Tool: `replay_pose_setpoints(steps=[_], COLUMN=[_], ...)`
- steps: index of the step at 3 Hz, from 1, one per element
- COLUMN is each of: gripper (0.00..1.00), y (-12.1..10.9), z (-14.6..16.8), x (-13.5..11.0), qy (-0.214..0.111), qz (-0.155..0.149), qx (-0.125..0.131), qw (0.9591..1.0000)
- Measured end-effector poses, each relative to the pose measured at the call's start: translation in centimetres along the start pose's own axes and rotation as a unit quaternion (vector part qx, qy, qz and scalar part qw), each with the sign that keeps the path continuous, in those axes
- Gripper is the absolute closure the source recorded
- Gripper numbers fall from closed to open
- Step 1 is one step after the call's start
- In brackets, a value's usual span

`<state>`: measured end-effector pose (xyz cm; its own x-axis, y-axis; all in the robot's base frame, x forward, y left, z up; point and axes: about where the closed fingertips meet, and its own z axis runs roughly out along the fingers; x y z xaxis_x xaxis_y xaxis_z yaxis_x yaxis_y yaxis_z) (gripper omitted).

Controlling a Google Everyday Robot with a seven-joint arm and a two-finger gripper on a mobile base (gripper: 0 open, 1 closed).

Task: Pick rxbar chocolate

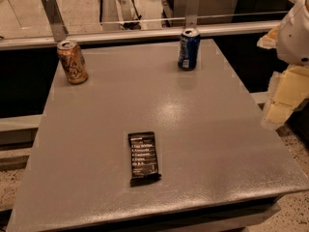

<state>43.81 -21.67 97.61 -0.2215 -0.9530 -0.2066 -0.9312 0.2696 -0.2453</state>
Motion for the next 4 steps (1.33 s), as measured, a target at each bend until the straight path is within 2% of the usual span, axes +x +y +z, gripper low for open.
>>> replay_pose_setpoints(steps=[1,2,3,4], gripper=[0.00,0.00,0.00,0.00], y=[0.0,0.3,2.4,5.4], z=[0.0,1.1,3.4,6.2], x=[0.0,-2.2,-7.1,-11.5], qy=[0.000,-0.019,-0.049,-0.063], qz=[0.000,0.019,0.044,0.071], qx=[0.000,-0.002,-0.026,-0.059], qw=[1.0000,0.9996,0.9975,0.9937])
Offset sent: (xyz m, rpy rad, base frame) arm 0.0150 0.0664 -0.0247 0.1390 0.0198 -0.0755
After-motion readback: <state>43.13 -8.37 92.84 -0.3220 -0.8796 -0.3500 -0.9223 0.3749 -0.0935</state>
